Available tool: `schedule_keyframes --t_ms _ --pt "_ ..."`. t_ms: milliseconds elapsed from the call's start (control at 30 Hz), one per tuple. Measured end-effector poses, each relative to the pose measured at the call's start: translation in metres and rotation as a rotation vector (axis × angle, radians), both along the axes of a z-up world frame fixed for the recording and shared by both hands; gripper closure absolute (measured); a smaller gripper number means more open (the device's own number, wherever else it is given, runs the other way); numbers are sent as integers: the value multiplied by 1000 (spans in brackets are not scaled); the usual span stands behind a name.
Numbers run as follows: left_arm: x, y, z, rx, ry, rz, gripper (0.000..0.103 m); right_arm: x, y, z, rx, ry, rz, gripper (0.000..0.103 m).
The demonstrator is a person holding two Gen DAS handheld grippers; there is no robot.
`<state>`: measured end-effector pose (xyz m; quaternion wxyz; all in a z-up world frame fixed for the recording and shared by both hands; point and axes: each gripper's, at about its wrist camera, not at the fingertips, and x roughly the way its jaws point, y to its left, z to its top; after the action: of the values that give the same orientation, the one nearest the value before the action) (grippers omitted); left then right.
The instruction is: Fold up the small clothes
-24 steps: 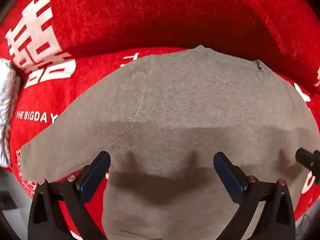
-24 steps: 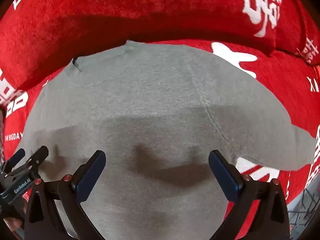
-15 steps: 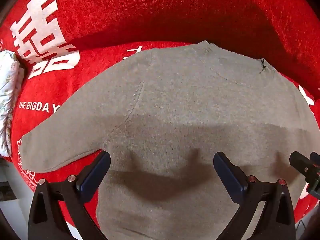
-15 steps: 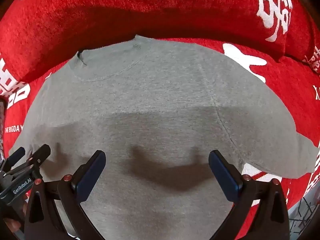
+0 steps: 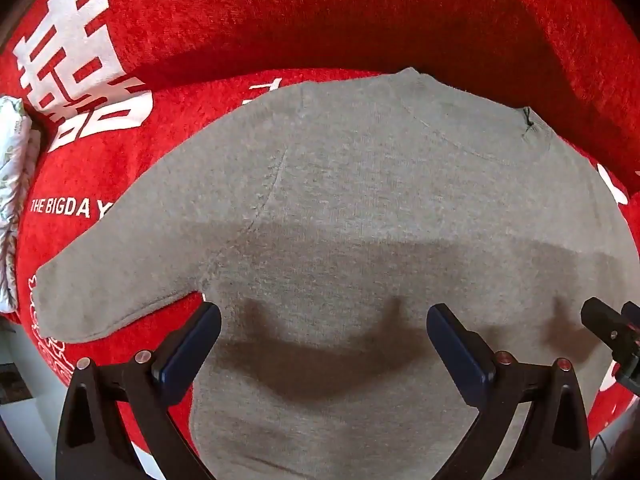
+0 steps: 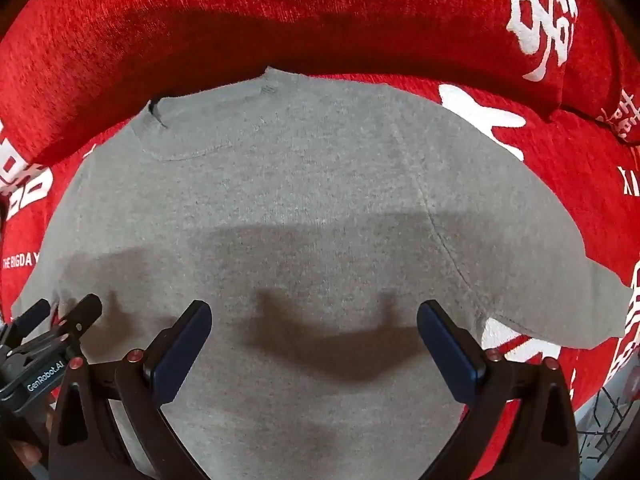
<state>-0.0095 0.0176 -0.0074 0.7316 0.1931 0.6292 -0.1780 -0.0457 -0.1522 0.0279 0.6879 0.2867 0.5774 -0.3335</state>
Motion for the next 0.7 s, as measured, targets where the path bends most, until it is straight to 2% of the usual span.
schedule_keyframes --t_ms 367,700 --pt "1 -16 -3 34 -8 10 0 -12 20 -5 -6 -12 -59 1" --pt "-2 -21 -3 32 -6 7 0 -27 46 -7 -3 -17 -113 1"
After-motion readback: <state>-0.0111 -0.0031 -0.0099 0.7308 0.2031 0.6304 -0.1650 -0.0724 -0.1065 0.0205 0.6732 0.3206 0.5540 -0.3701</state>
